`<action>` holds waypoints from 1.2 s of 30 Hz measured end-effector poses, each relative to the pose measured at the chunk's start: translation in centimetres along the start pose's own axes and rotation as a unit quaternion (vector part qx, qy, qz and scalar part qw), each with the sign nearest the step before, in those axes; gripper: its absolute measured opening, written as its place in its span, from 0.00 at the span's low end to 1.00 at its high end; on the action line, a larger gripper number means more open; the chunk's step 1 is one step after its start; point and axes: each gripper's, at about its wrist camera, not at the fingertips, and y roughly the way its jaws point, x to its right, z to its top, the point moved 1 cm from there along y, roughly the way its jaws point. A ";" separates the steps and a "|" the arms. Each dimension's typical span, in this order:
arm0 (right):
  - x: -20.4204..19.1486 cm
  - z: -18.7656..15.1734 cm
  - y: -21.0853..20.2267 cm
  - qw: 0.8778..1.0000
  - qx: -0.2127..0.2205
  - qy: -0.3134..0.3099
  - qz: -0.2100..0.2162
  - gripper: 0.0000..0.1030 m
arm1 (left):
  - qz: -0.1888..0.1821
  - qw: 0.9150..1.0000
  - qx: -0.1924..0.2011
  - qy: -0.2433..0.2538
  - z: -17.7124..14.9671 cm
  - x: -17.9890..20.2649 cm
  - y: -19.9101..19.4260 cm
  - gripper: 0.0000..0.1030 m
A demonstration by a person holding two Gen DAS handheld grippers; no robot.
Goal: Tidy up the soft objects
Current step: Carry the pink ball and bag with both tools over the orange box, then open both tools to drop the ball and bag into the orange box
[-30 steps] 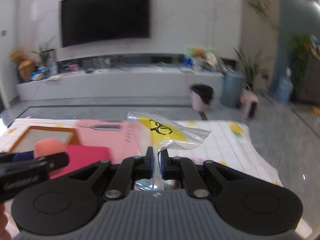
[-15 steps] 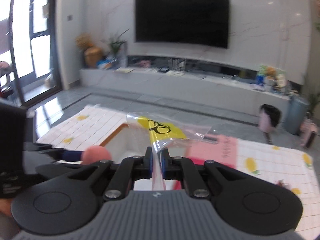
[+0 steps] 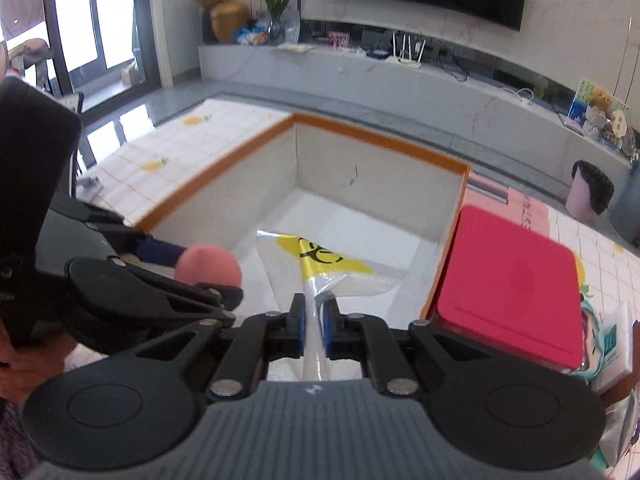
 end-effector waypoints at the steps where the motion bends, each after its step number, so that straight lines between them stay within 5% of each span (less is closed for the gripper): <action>1: 0.0 -0.2 0.3 1.000 -0.006 -0.001 0.001 0.07 | 0.010 1.000 -0.004 0.011 -0.1 0.4 0.1 0.58; 7: -1.1 -0.7 1.0 0.999 -0.019 -0.025 -0.001 0.08 | 0.071 0.994 -0.022 0.076 -1.3 2.5 0.7 0.62; 10: -1.5 -1.0 1.1 0.999 -0.022 -0.038 -0.010 0.08 | 0.077 0.994 -0.031 0.065 -1.6 1.9 0.2 0.65; 13: -1.5 -1.0 1.2 0.999 -0.025 -0.039 -0.013 0.08 | 0.072 0.995 -0.029 0.056 -1.5 1.2 -0.1 0.81; 20: -1.3 -1.0 1.3 0.999 -0.024 -0.035 -0.018 0.08 | 0.032 0.999 0.014 0.038 -1.1 -0.1 -2.7 0.83; 27: -2.4 -1.1 2.2 0.998 -0.036 -0.047 -0.013 0.08 | -0.029 0.994 0.067 -0.077 -0.6 -4.1 -5.4 0.84; 36: -2.3 -0.9 2.0 0.998 -0.044 -0.039 -0.006 0.12 | -0.011 0.995 0.059 -0.078 -0.6 -4.5 -4.3 0.84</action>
